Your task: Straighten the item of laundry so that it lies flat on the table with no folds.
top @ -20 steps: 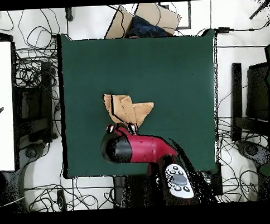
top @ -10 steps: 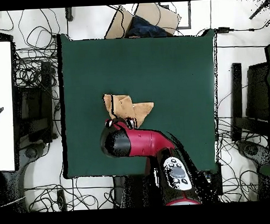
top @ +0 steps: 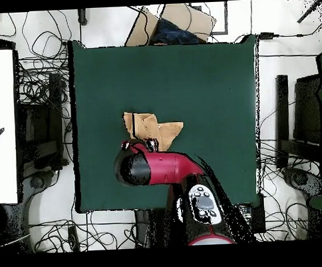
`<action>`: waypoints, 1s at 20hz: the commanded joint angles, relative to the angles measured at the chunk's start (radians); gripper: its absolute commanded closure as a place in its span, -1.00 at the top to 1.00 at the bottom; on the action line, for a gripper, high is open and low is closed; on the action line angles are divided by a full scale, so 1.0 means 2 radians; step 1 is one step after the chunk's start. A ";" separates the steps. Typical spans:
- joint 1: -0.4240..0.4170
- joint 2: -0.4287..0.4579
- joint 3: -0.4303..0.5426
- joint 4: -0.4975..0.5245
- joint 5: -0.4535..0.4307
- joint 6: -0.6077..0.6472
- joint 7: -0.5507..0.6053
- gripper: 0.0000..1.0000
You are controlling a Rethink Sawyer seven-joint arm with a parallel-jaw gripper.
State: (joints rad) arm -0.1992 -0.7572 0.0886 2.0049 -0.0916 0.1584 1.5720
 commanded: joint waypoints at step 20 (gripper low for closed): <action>0.012 0.128 0.029 -0.287 0.017 0.201 0.033 1.00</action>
State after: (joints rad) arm -0.1741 -0.5986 0.0880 1.6360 -0.0867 0.4432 1.5720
